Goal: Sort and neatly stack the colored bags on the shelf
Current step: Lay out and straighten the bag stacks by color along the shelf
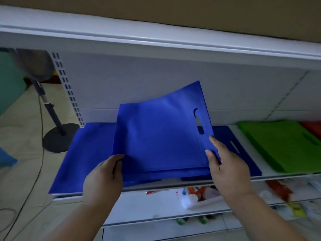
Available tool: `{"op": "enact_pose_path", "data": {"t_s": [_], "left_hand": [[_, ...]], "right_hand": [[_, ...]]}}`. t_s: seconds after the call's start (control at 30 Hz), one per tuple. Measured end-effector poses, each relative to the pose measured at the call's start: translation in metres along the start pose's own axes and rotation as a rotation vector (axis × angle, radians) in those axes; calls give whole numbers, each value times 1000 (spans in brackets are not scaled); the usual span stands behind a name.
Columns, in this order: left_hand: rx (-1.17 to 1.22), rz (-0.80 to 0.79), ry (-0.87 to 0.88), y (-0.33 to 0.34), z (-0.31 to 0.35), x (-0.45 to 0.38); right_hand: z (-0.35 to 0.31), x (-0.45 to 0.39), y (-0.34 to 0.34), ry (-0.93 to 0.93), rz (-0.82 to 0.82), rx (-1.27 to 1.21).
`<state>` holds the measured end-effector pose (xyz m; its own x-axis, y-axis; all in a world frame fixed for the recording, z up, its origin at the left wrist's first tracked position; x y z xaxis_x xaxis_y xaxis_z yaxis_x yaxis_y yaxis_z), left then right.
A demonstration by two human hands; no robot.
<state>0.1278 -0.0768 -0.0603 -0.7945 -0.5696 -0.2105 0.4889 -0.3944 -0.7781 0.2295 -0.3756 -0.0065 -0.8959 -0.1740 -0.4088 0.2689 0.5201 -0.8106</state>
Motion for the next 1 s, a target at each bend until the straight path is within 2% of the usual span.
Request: {"op": "enact_pose_path", "data": {"t_s": [0.17, 0.33, 0.43, 0.53, 0.8, 1.0], "left_hand": [[1, -6, 31, 57, 74, 10], [-69, -35, 38, 106, 129, 24], [-240, -135, 94, 130, 147, 30], [-395, -223, 123, 144, 157, 37], [-524, -301, 81, 161, 171, 50], [-534, -215, 95, 155, 170, 51]], "right_hand": [[88, -18, -32, 79, -46, -5], [168, -38, -33, 134, -235, -17], [201, -43, -17, 142, -385, -34], [223, -48, -5, 114, -453, 14], [243, -57, 9, 2, -531, 238], [221, -60, -4, -87, -471, 401]]}}
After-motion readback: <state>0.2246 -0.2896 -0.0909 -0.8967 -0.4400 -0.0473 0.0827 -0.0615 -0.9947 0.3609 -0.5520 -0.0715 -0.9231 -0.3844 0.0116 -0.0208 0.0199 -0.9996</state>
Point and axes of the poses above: each hand's wrist, its own x-axis away from the middle knuckle, its own y-axis out of the palm, z = x × y, the point moved 5 cm from there along -x, towards the middle knuckle, and after that the axes turned 1 degree about y, right-handed, at the moved point
